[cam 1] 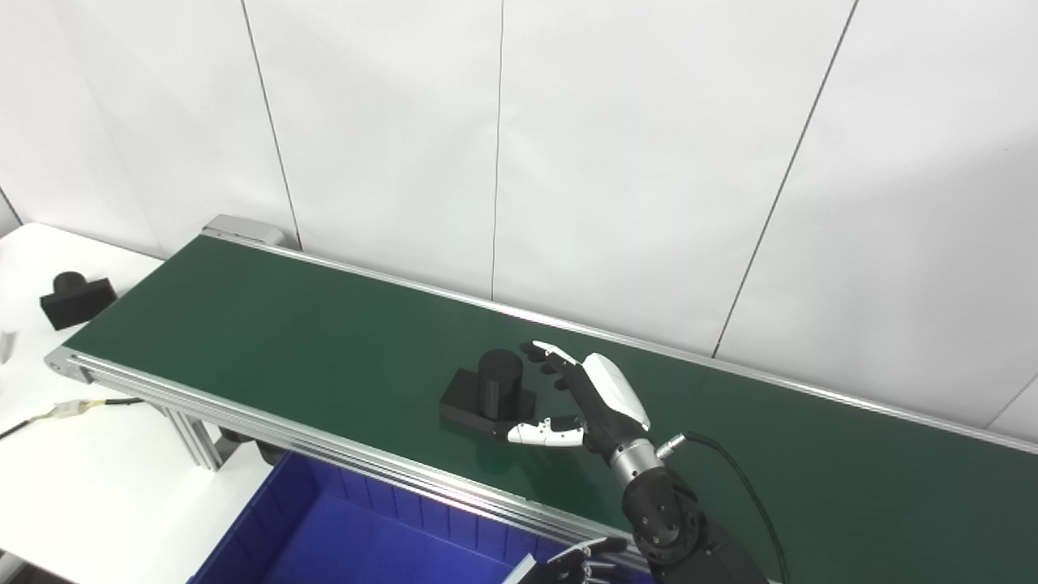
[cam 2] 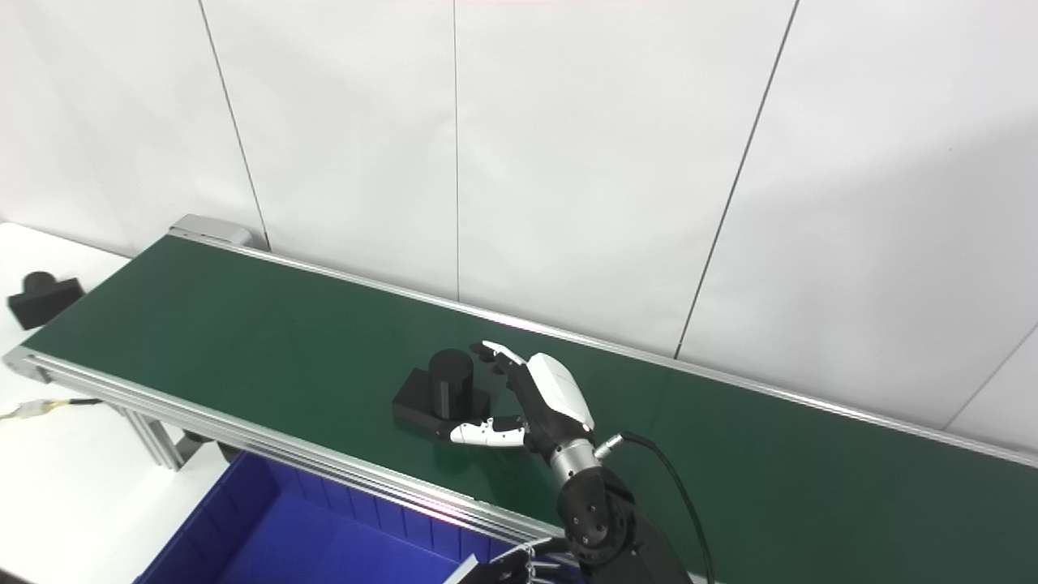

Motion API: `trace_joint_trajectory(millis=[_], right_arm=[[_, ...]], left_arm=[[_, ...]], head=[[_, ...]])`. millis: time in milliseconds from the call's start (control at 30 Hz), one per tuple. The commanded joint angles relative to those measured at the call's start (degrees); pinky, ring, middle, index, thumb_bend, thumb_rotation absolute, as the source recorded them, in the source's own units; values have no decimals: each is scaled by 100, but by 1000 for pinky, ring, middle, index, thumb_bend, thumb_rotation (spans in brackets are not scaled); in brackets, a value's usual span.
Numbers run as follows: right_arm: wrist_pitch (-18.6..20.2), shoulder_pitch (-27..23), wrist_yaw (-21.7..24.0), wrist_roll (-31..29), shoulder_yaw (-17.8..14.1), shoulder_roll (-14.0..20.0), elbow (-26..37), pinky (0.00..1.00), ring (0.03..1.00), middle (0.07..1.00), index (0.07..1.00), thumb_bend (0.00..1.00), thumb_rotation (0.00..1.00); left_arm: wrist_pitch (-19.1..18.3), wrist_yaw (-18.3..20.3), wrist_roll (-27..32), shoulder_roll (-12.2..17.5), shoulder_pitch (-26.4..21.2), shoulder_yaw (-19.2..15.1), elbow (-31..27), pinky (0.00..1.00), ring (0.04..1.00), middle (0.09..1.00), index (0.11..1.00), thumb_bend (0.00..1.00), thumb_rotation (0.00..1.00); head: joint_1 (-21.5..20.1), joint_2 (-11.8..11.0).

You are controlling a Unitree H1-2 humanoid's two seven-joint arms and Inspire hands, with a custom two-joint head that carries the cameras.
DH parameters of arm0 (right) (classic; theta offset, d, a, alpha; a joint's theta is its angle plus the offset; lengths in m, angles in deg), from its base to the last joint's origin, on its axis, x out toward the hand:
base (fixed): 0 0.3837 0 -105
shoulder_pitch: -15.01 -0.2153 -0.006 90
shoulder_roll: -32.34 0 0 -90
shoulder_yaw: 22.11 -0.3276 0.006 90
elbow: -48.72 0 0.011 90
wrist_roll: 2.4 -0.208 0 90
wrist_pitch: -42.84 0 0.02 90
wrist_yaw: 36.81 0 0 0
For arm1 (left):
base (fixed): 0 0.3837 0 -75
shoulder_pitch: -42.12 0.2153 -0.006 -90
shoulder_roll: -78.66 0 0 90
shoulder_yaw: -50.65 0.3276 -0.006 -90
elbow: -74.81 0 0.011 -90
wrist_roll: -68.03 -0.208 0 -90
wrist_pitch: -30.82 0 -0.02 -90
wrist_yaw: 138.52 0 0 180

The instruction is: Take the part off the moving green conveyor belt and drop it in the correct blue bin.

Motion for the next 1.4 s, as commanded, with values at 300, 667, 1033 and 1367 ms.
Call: trace_joint_trajectory(millis=[300, 667, 1033, 1367], right_arm=[[-182, -131, -86, -20, 18, -120, 123, 751, 839, 856, 864, 708, 383], [-444, -20, -1208, 207, 3, -207, -292, 613, 666, 681, 596, 564, 129], [-593, -92, -1689, 109, -51, -272, -574, 515, 559, 499, 487, 519, 0], [-488, -89, -1666, 39, -95, -292, -472, 536, 585, 505, 483, 519, 0]], left_arm=[[142, -95, -144, -34, 227, 150, -583, 611, 715, 782, 855, 1000, 358], [139, -23, -36, 49, 468, 203, -911, 619, 718, 781, 857, 1000, 362], [132, 155, 218, 154, 520, 151, -994, 630, 731, 791, 883, 1000, 336], [125, 231, 278, 242, 563, 109, -1084, 639, 740, 796, 895, 1000, 334]], head=[[-44, 100], [-123, 235], [-232, 269], [-335, 299]])
